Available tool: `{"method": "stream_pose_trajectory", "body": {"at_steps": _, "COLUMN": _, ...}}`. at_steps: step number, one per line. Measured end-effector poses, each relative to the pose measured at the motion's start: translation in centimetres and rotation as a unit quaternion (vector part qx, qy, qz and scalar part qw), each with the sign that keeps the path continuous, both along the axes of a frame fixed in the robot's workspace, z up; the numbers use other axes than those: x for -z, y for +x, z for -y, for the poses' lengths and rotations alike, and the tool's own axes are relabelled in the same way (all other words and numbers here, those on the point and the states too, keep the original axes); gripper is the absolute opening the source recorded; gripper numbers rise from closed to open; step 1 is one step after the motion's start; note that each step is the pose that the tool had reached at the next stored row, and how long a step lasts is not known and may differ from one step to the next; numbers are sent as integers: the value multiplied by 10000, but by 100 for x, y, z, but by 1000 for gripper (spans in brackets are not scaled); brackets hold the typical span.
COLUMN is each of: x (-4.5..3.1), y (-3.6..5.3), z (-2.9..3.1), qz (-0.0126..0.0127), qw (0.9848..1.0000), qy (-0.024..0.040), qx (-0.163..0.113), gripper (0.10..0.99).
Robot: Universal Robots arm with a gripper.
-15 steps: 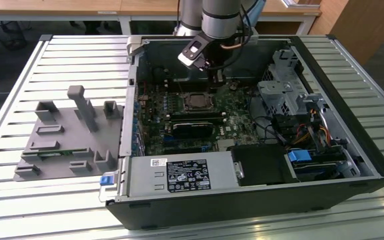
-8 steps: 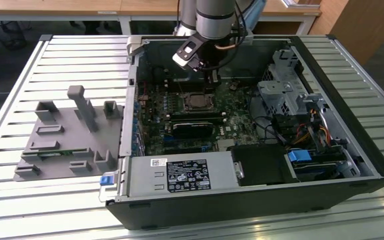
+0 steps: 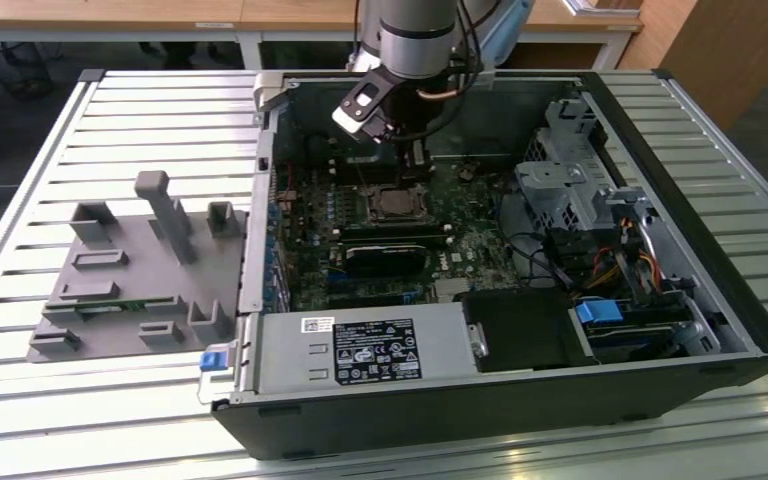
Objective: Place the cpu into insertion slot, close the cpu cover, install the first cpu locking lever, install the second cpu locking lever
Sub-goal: 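Close the cpu cover, then install the first cpu locking lever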
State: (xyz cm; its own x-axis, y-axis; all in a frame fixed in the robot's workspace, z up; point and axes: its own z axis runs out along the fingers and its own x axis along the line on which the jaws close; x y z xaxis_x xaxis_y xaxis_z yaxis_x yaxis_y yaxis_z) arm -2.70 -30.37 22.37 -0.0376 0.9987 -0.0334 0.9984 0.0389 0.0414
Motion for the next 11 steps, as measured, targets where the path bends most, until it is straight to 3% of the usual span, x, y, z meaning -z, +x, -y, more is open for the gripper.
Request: {"method": "stream_pose_trajectory", "body": {"at_steps": 11, "x": -1, "y": -42, "z": 0, "qz": 1, "qw": 10000, "qy": 1, "qx": -1, "gripper": 106}}
